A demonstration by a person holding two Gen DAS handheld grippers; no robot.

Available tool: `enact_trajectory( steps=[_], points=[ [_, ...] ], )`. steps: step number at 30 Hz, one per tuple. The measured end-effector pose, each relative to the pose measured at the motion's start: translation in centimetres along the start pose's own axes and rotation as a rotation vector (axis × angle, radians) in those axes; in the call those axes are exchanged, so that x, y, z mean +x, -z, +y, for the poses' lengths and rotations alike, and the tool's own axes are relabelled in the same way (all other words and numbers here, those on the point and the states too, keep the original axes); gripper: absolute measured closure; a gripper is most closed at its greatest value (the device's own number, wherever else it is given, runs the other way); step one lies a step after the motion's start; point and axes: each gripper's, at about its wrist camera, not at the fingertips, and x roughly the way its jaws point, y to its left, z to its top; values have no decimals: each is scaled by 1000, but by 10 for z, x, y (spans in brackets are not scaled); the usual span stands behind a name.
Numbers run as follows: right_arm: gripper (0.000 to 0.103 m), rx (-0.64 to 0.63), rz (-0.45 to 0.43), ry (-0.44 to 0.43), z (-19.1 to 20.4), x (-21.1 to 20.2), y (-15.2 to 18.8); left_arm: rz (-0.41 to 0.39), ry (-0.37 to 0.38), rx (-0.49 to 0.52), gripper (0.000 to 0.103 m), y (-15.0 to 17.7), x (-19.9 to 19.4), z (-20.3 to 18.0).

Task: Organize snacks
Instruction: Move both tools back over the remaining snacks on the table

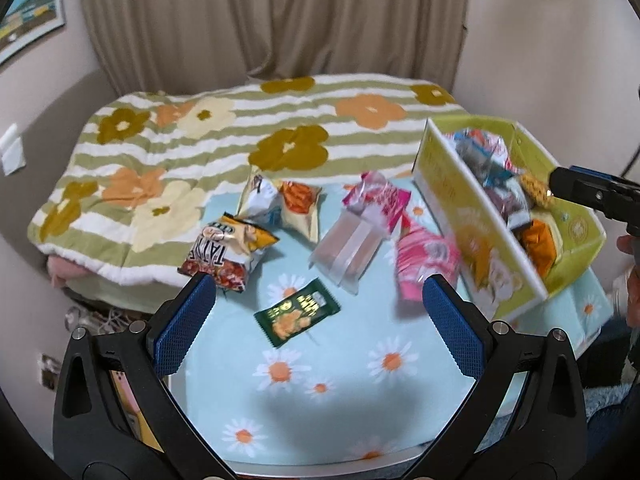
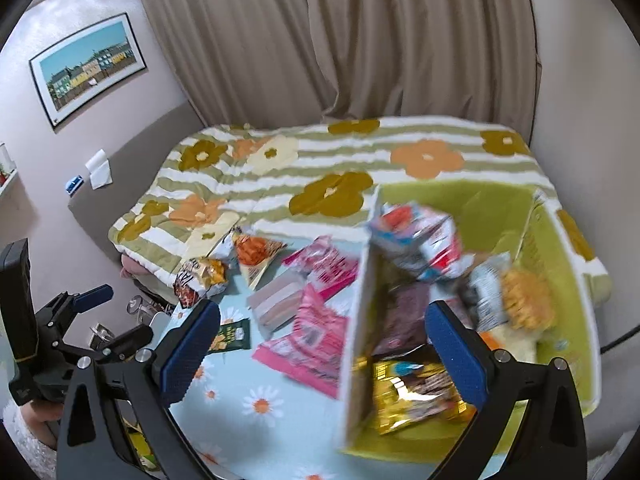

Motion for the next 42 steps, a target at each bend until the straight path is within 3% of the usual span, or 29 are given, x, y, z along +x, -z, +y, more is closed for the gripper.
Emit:
enact_trajectory(
  steps=[12, 22, 25, 28, 35, 37, 42],
  points=[
    [1, 180, 29, 167, 50, 44, 23, 118, 184, 234, 1, 13, 56, 39],
    [1, 272, 60, 293, 54, 85, 53, 255, 315, 451, 17, 30, 127, 27],
    [1, 262, 84, 325, 52, 103, 61, 292, 324, 487, 27, 35, 146, 22],
    [1, 225, 70, 359, 59, 114, 65, 330, 334, 506, 28, 41, 162, 19],
    [1, 274, 67, 414, 54, 131, 68, 359, 338, 551, 29, 49, 179, 16],
    [1, 290, 68, 422, 50, 137, 67, 364, 341, 557, 37, 48, 183, 15],
    [1, 311, 67, 443, 44, 149, 69, 358, 349, 599, 39, 50, 188, 13]
  ],
)
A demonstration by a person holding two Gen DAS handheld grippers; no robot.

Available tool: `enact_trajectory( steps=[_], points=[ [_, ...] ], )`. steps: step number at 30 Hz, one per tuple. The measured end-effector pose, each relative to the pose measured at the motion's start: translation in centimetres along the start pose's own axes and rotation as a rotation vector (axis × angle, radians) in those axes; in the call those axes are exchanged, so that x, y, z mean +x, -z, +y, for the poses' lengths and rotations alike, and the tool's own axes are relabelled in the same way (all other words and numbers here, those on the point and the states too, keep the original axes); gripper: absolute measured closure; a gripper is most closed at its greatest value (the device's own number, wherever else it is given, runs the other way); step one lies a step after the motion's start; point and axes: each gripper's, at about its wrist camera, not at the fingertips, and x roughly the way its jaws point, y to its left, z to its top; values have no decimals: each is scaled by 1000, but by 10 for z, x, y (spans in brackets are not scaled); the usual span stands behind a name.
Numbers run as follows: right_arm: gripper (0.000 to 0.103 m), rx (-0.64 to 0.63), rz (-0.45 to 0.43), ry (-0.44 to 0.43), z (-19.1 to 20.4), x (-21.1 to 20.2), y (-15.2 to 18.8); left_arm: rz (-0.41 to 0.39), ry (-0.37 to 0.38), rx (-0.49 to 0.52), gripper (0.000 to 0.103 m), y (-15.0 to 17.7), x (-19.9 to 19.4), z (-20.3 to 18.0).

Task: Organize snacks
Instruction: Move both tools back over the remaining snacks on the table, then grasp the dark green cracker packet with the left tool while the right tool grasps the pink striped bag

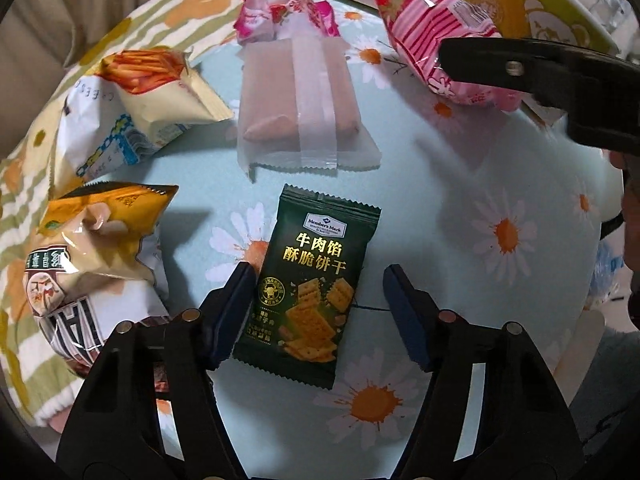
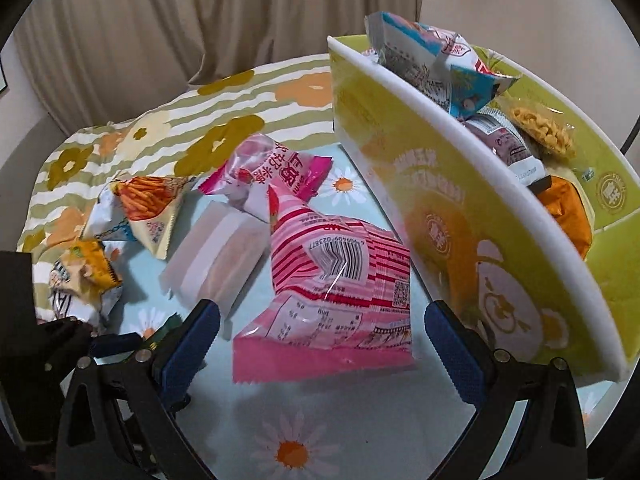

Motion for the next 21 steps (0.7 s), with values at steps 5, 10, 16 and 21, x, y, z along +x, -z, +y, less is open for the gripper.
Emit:
enact_trajectory(
  steps=[5, 10, 16, 21],
  points=[
    [1, 11, 10, 10, 0, 8, 0, 13, 17, 37, 39, -2, 2, 1],
    [1, 16, 11, 10, 0, 9, 0, 14, 17, 56, 53, -5, 1, 4],
    [1, 11, 13, 13, 4, 15, -4, 29, 12, 50, 60, -10, 1, 6],
    [1, -8, 16, 29, 9, 22, -7, 28, 25, 29, 60, -10, -3, 6]
  ],
)
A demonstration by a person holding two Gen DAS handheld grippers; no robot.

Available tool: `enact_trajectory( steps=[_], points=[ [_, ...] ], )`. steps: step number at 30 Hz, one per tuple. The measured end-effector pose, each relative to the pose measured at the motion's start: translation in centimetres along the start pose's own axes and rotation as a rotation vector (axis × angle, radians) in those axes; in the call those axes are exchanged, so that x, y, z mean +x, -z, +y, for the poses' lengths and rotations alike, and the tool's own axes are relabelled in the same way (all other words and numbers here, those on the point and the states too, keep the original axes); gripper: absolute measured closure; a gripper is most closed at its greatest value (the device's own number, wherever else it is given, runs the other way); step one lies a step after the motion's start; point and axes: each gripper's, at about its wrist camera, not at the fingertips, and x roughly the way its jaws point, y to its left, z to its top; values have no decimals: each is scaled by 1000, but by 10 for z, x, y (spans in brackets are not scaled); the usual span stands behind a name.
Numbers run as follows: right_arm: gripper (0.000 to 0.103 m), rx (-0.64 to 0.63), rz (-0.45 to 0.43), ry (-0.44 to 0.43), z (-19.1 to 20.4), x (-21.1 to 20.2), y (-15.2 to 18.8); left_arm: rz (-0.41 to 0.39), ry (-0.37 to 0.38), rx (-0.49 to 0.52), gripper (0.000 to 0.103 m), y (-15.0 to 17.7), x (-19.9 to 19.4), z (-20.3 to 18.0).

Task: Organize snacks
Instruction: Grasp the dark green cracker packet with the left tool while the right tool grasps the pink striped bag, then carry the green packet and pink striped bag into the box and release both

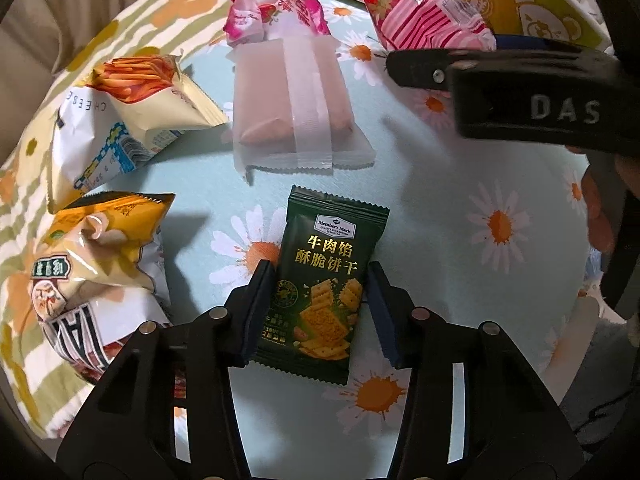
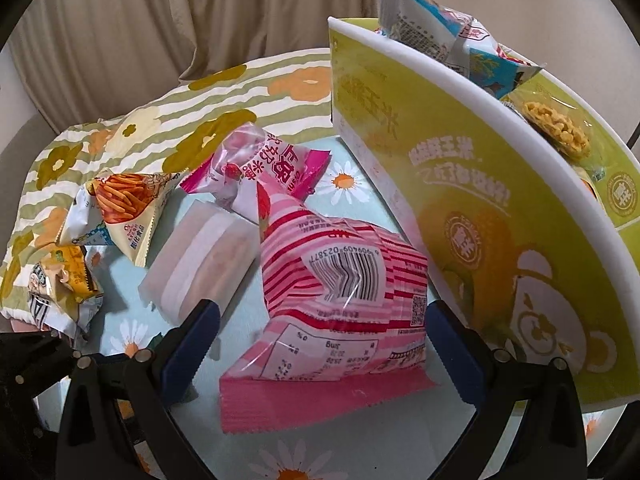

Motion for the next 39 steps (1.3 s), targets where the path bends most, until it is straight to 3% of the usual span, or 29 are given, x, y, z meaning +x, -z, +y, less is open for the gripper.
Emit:
enact_trajectory(
  steps=[3, 8, 11, 23, 30, 39],
  points=[
    [6, -15, 8, 16, 1, 5, -1, -7, 11, -18, 60, 2, -3, 0],
    [27, -50, 26, 69, 0, 9, -2, -16, 29, -49, 60, 4, -9, 2],
    [34, -65, 33, 63, -1, 6, -1, -22, 33, -62, 60, 5, -12, 0],
    [36, -102, -12, -20, 1, -43, -8, -94, 56, -152, 60, 8, -46, 1],
    [36, -111, -71, -96, -1, -92, -22, -196, 58, -222, 60, -1, -94, 4],
    [36, -129, -173, -197, -35, -155, -50, -344, -25, -297, 60, -31, -161, -14]
  ],
)
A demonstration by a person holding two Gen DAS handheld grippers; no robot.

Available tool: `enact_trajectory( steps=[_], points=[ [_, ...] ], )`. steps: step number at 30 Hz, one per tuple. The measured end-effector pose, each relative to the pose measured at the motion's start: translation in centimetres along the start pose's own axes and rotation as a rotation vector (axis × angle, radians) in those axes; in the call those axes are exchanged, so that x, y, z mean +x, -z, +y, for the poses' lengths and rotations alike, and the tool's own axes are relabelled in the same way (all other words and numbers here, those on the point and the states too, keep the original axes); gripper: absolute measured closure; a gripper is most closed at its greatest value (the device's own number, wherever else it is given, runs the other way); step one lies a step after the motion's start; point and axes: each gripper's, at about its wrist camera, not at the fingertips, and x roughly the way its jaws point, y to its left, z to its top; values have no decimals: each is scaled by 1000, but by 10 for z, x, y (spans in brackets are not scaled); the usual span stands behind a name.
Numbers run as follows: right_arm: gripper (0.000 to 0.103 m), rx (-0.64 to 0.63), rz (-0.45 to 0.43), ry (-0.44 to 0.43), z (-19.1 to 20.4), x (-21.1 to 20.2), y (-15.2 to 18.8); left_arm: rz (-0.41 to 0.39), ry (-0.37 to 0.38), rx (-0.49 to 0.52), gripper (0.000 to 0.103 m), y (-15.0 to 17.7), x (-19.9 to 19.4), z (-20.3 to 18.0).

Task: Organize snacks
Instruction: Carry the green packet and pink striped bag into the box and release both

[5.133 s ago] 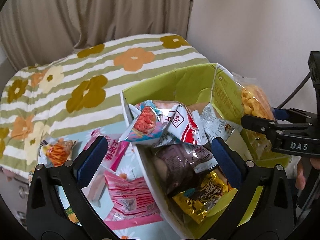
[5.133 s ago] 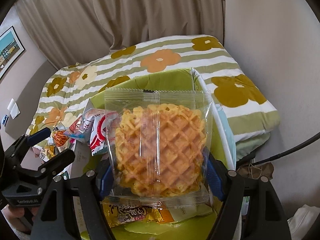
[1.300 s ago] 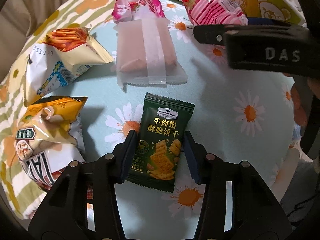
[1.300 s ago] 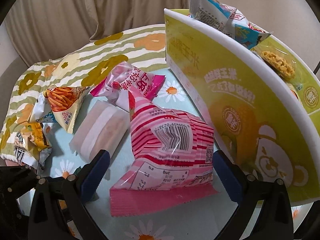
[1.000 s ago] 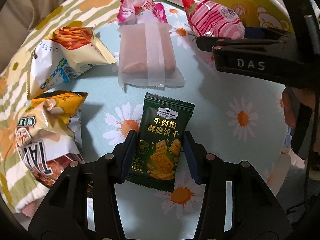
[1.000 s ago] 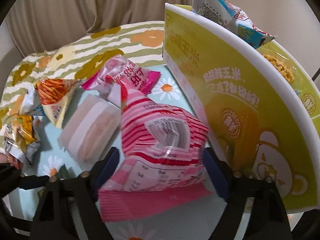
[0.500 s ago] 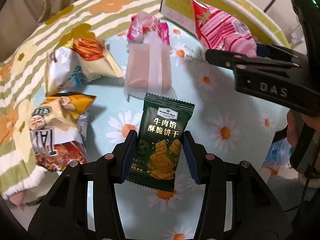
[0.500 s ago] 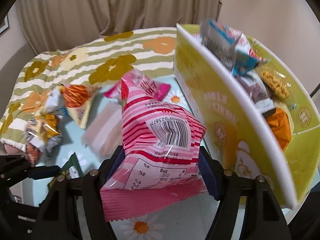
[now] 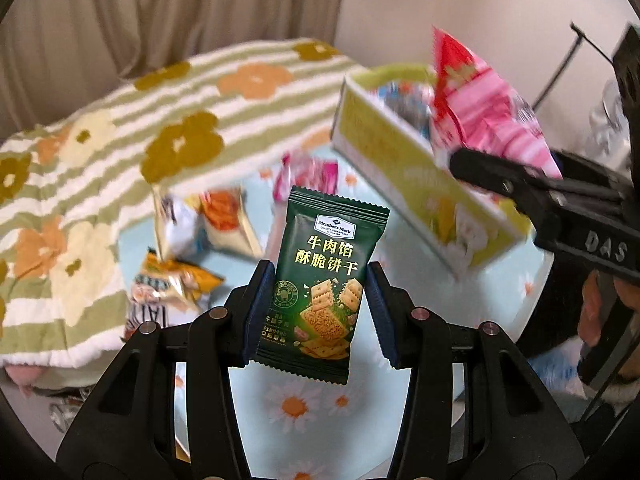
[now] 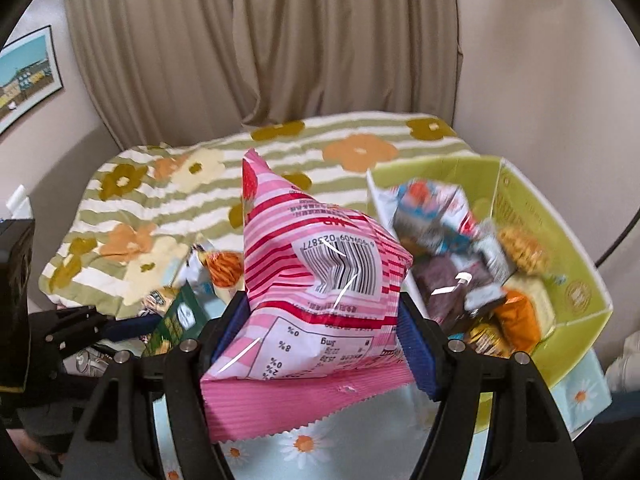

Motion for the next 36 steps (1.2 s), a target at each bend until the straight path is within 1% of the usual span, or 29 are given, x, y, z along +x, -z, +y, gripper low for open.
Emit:
enact_trajectory(
  steps=[2, 7, 11, 15, 20, 25, 29, 31, 32, 33, 34, 35, 36],
  points=[
    [36, -20, -11, -16, -13, -9, -7, -38, -24, -31, 60, -13, -8, -12],
    [36, -40, -12, -41, -59, -25, -16, -94, -36, -72, 60, -41, -14, -50],
    [36, -33, -14, -45, -105, -32, -21, -119, -32, -86, 60, -61, -5, -88],
    [36, -36, -12, -45, -146, -36, -23, -125, -25, -91, 60, -79, 15, -129],
    [36, -44, 16, -41, -190, -33, -25, -107, -1, -110, 60, -96, 46, -175],
    [36, -18, 58, -35, -226, -21, -23, -29, 34, -141, 60, -105, 87, -201],
    [36, 2, 77, -33, -240, -17, -20, 18, 21, -130, 60, -107, 109, -213],
    [36, 14, 82, -30, -244, -15, -20, 43, 3, -113, 58, -107, 117, -218],
    [36, 23, 85, -31, -245, -13, -20, 56, -2, -103, 55, -107, 120, -220],
    [36, 28, 89, -31, -246, -12, -19, 69, -6, -94, 37, -107, 124, -222],
    [36, 36, 92, -31, -246, -12, -19, 79, -13, -90, 10, -107, 126, -223],
    [36, 41, 93, -33, -247, -12, -19, 75, -17, -87, 2, -106, 125, -224],
    [36, 44, 94, -33, -248, -12, -18, 59, -18, -86, 0, -105, 122, -223]
  ],
)
